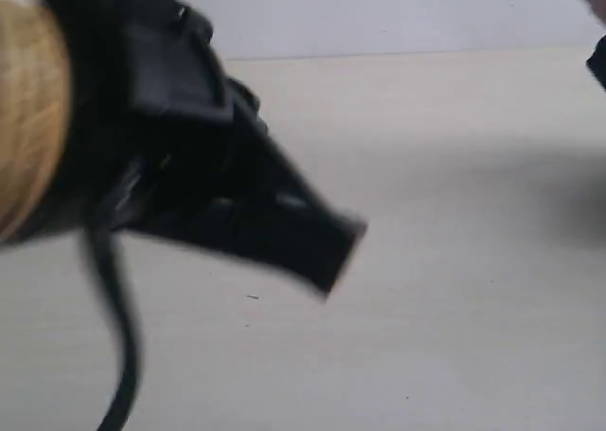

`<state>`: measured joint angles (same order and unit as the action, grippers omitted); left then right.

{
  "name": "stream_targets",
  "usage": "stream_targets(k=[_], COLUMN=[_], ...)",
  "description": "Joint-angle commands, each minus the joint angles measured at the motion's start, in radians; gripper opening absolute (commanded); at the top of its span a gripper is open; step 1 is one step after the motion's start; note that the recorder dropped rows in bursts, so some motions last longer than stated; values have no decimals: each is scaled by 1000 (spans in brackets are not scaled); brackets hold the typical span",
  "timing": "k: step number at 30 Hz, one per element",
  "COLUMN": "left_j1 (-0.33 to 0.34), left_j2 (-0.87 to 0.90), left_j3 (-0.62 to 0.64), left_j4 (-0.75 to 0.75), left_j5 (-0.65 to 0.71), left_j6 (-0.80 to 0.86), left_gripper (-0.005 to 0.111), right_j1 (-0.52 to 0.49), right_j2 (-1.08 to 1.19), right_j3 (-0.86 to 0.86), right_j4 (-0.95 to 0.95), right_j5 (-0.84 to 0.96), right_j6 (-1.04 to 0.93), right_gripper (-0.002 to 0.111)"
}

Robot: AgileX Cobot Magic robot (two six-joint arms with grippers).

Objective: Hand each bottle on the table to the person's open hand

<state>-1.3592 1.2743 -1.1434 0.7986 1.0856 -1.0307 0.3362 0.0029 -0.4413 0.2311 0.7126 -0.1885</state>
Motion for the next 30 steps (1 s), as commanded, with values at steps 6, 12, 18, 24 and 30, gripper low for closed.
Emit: stream_targets(k=[6, 12, 18, 24, 30], left_j1=[-286, -288, -265, 16, 795], left_j2=[-304, -359, -361, -462, -846], left_j3=[131, 131, 144, 385, 866], left_j4=[-11, -13, 83, 175, 175], left_j5=[-69, -75, -75, -401, -1158], left_j6=[66, 61, -86, -271, -458], left_gripper=[7, 7, 7, 7, 7], right_j1=[1, 1, 1, 1, 1], right_j2=[-3, -3, -3, -3, -3], right_j3=[7, 7, 7, 7, 7], right_j4=[1, 1, 1, 1, 1], right_j5=[-11, -11, -11, -11, -11], right_j6=[0, 0, 0, 0, 0], right_gripper=[0, 0, 0, 0, 0])
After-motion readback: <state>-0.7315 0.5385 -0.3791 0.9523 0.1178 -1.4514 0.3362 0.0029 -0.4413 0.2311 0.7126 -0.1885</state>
